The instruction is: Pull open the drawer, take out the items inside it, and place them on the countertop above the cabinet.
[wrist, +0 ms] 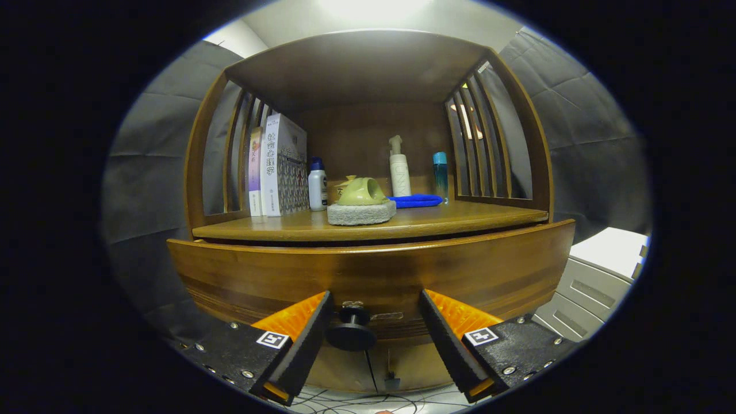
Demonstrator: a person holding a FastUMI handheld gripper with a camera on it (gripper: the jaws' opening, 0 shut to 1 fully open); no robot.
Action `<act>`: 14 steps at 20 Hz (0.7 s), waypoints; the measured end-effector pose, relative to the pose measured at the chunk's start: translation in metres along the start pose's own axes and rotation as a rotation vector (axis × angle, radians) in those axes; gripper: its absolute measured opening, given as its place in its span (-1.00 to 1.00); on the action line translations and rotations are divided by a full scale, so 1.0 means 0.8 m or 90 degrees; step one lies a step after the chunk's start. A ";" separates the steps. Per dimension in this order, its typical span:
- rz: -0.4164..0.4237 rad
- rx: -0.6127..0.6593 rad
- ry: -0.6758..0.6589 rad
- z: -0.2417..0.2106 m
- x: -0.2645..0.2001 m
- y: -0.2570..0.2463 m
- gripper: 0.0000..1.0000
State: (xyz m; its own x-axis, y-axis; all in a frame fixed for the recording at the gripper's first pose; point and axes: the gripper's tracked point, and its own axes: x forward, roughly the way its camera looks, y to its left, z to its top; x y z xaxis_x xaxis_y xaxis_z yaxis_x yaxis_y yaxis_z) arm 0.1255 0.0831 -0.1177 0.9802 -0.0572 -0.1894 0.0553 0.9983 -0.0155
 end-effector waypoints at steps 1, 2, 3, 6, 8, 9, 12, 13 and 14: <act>-0.001 0.001 0.000 0.000 0.003 0.000 0.90; -0.001 0.000 -0.001 0.001 0.008 0.001 0.90; -0.001 0.001 0.000 0.001 0.011 0.001 0.90; -0.004 0.002 0.003 0.002 0.022 0.003 0.90; -0.005 0.002 0.005 0.003 0.029 0.003 0.90; -0.006 0.001 0.006 0.003 0.031 0.004 0.90; -0.008 0.001 0.008 0.005 0.041 0.005 0.90; -0.011 -0.002 0.004 0.005 0.038 0.005 0.90; -0.010 -0.007 0.000 0.004 0.041 0.007 0.90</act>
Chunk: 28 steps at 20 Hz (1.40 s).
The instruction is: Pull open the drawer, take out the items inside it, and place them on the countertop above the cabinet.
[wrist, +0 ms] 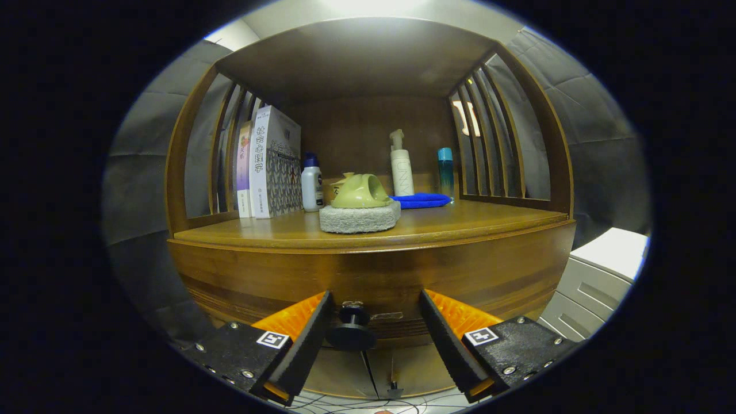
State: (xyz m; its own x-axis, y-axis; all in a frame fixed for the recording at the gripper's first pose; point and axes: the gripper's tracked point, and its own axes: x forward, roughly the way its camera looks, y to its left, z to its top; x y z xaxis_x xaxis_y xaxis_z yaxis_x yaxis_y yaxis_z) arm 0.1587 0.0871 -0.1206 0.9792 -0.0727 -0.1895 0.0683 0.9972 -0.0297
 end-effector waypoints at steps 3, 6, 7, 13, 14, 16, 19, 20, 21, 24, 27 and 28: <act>0.000 -0.017 -0.004 -0.004 -0.001 0.002 0.91; 0.023 0.023 0.017 -0.006 -0.005 0.008 0.91; 0.026 0.032 0.021 -0.003 -0.007 0.005 0.91; 0.044 0.041 -0.013 0.041 -0.050 -0.002 0.91; 0.049 0.035 -0.020 0.050 -0.058 -0.002 0.91; 0.061 0.026 -0.033 0.064 -0.079 0.000 0.91; 0.087 0.018 -0.047 0.087 -0.115 0.004 0.90; 0.098 0.017 -0.048 0.093 -0.128 0.004 0.90; 0.107 0.016 -0.048 0.096 -0.139 0.005 0.90; 0.128 0.011 -0.050 0.108 -0.171 -0.002 0.90; 0.142 0.006 -0.060 0.127 -0.202 -0.016 0.90; 0.145 0.005 -0.066 0.134 -0.211 -0.021 0.90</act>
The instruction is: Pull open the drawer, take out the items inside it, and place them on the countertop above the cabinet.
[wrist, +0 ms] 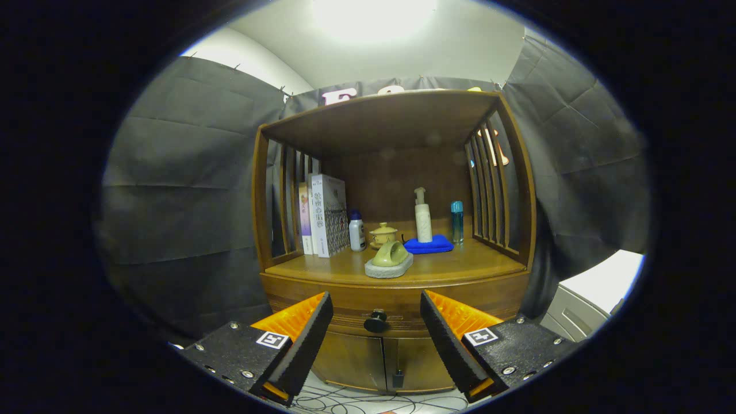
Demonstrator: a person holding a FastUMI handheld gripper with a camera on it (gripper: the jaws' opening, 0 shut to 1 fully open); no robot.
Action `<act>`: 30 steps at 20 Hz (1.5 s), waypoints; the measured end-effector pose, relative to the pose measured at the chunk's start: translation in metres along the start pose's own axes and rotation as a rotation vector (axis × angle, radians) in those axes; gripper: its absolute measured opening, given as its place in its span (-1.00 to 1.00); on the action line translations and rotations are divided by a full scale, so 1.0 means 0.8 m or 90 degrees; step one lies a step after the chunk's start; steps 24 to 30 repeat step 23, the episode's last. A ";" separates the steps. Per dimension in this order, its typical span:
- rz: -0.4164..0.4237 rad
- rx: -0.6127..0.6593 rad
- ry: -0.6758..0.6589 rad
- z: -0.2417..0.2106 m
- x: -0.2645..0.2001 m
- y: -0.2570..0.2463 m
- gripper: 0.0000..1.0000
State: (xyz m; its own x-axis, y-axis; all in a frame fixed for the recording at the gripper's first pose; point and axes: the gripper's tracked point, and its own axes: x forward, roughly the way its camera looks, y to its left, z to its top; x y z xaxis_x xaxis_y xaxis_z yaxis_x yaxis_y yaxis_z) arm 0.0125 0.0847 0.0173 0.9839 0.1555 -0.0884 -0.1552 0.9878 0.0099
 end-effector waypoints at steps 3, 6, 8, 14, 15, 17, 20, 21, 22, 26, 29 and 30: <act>0.005 -0.013 -0.015 0.023 -0.023 -0.007 0.90; 0.009 -0.012 -0.028 0.037 -0.042 -0.007 0.90; 0.008 -0.010 -0.033 0.039 -0.056 -0.005 0.90; 0.025 -0.006 -0.028 0.025 -0.072 0.015 0.90; 0.028 -0.006 -0.028 0.024 -0.071 0.017 0.90; 0.029 -0.003 -0.027 0.022 -0.071 0.018 0.90; 0.023 0.008 -0.027 0.020 -0.070 0.015 0.90; 0.018 0.010 -0.028 0.019 -0.070 0.011 0.90; 0.012 0.013 -0.030 0.020 -0.069 0.008 0.90; 0.007 0.018 -0.031 0.018 -0.068 0.005 0.90; 0.007 0.018 -0.031 0.018 -0.068 0.005 0.90; 0.007 0.018 -0.031 0.018 -0.068 0.005 0.90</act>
